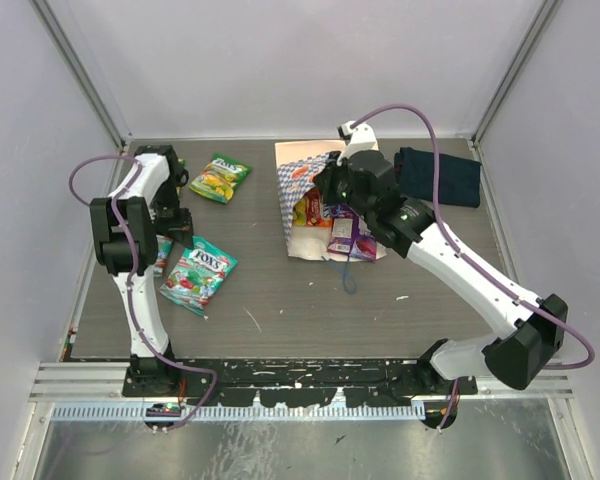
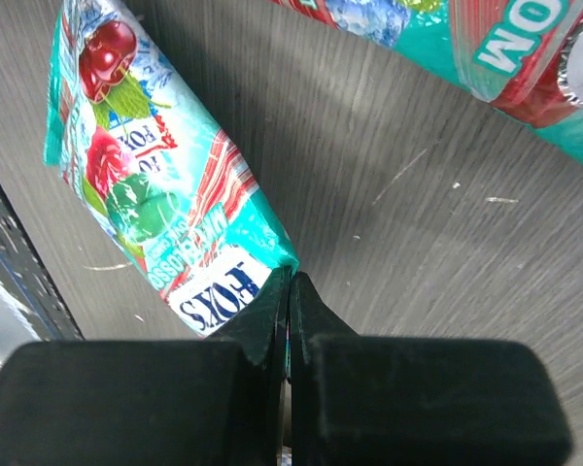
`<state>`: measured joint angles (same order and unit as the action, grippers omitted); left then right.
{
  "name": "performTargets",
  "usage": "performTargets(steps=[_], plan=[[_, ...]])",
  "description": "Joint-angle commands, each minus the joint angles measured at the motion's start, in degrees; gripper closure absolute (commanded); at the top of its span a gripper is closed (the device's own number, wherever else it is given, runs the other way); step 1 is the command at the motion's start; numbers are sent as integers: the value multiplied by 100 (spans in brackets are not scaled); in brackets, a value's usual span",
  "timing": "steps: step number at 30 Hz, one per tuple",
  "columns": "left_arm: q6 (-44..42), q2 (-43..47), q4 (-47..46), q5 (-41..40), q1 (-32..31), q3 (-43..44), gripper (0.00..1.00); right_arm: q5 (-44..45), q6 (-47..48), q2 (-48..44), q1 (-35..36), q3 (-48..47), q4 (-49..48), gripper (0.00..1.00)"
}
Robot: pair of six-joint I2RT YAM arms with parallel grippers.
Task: Take the snacks out of the paper bag
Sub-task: Place the snack at the center of the board.
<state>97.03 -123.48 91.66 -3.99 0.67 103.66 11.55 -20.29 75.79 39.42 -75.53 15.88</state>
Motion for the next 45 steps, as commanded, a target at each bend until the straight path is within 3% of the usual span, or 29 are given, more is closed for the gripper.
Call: performTargets(steps=[1,7,9,13,16,19,22,24,25,26,27,29,32,33,34,37,39,40,45], plan=[[586,-132,133,261,56,543,100,-13,-59,177,112,-297,-543,99],[868,-479,-227,659,118,1087,98,286,34,586,111,-705,-316,99],[677,-452,-772,799,132,1046,87,351,96,725,110,-881,-135,99],[-114,-166,-2132,1390,122,722,50,409,147,933,104,-1265,264,99],[-1169,-170,-1824,1559,118,1188,36,319,132,931,31,-1278,318,99],[-2331,-244,-1007,1506,95,1842,36,-186,35,994,-278,-1386,651,99],[-3470,167,-1047,1146,-111,1733,36,-899,-5,1121,-850,-1427,957,99],[-4156,836,-1939,1440,-374,1009,30,-1418,60,1197,-1314,-1367,980,99],[-4547,1261,-2855,1797,-506,440,7,-1614,128,1258,-1481,-1371,997,99],[-4728,1656,-3666,2073,-660,-18,1,-1776,193,1348,-1624,-1431,1046,99],[-4888,1953,-4366,2275,-816,-355,2,-1894,275,1468,-1735,-1550,1132,99],[-5309,2004,-4413,2307,-1199,-52,2,-2099,453,1782,-1876,-1981,1432,99],[-6494,1462,-3648,1705,-1929,1453,2,-2484,552,2342,-2062,-2956,2036,99],[-6941,1279,-3408,1441,-2170,1895,2,-2701,542,2484,-2125,-3290,2187,96],[-7470,1204,-3345,1185,-2387,2294,2,-2990,529,2590,-2191,-3600,2360,86],[-8400,1254,-3560,692,-2790,2546,2,-3416,534,2564,-2297,-4213,2712,33],[-8869,1431,-3863,519,-2939,2343,2,-3439,504,2164,-2382,-4101,2704,5],[-9076,1557,-4055,480,-2989,2169,2,-3359,439,1889,-2456,-3905,2610,1],[-10499,2188,-5315,-237,-3641,922,2,-2791,-441,-209,-3147,-1779,1239,0]])
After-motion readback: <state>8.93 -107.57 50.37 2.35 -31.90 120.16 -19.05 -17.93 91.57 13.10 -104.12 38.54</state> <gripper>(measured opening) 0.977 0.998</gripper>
